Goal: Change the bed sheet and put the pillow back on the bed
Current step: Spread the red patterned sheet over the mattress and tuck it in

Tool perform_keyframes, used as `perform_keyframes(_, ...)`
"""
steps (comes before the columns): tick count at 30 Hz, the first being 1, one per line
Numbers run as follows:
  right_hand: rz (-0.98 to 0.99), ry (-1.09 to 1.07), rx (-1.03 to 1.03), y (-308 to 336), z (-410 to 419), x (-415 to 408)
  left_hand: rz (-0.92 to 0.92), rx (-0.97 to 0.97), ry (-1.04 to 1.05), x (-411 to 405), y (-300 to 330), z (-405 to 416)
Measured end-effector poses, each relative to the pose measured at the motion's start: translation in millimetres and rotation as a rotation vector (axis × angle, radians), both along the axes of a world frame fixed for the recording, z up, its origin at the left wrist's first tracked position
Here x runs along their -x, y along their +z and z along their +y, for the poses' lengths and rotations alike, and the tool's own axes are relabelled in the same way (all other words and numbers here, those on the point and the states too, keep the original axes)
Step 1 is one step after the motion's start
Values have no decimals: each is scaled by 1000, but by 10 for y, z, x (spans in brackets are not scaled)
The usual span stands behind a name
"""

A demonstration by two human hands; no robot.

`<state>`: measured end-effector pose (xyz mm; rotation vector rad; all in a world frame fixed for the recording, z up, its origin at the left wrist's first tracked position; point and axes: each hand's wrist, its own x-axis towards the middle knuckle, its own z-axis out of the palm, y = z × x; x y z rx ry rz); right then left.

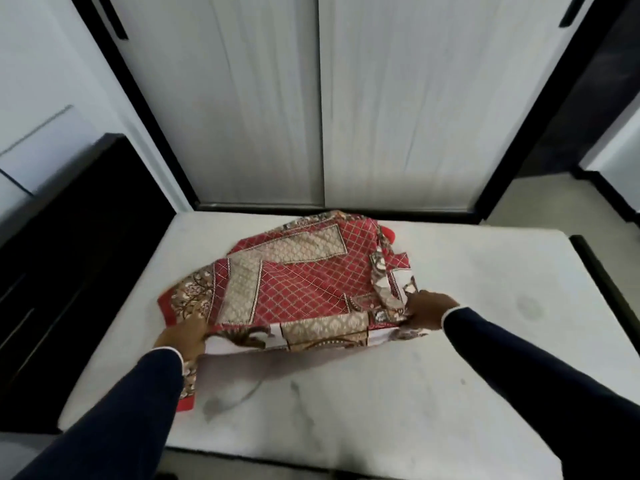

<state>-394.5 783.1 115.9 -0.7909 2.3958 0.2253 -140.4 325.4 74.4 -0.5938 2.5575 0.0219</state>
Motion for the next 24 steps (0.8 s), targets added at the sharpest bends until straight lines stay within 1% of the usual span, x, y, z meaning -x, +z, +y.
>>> perform_keyframes(2, -45, -25, -37, -318, 122, -303, -152, -99, -62, -267, -379, 110)
perform_keyframes(4, -102, -45, -95, -490, 220, -647, -255, -98, -92, -496, -641, 323)
perform_keyframes(5, -130, -60, -133, -538, 248, -810, -277, -82, -87, -580, -736, 408)
perform_keyframes(7, -210, -85, -213, -540, 269, -1131, -302, -119, -90, -783, -812, 552)
perform_keyframes(10, -301, -76, -296, -522, 214, -1467, -386, -170, -65, -1060, -860, 467)
perform_keyframes(13, -311, -26, -330, -666, 183, -1692, -394, -202, -91, -1308, -1003, 208)
perform_keyframes(15, -381, 0, -326, -799, 226, -1787, -410, -254, -141, -1384, -987, 193)
perform_keyframes(16, -421, -13, -300, -842, 242, -1818, -398, -295, -148, -1384, -911, 251)
perform_keyframes(17, -443, -38, -264, -862, 251, -1843, -360, -339, -99, -1366, -846, 295)
perform_keyframes(18, -441, -64, -217, -868, 255, -1866, -302, -369, -98, -1331, -851, 307)
perform_keyframes(20, -417, -119, -144, -898, 273, -1896, -244, -427, -115, -1197, -852, 345)
perform_keyframes(22, -401, -142, -103, -898, 294, -1901, -205, -493, -62, -1050, -860, 416)
perform_keyframes(24, -402, -158, -63, -896, 300, -1882, -178, -538, -73, -911, -857, 515)
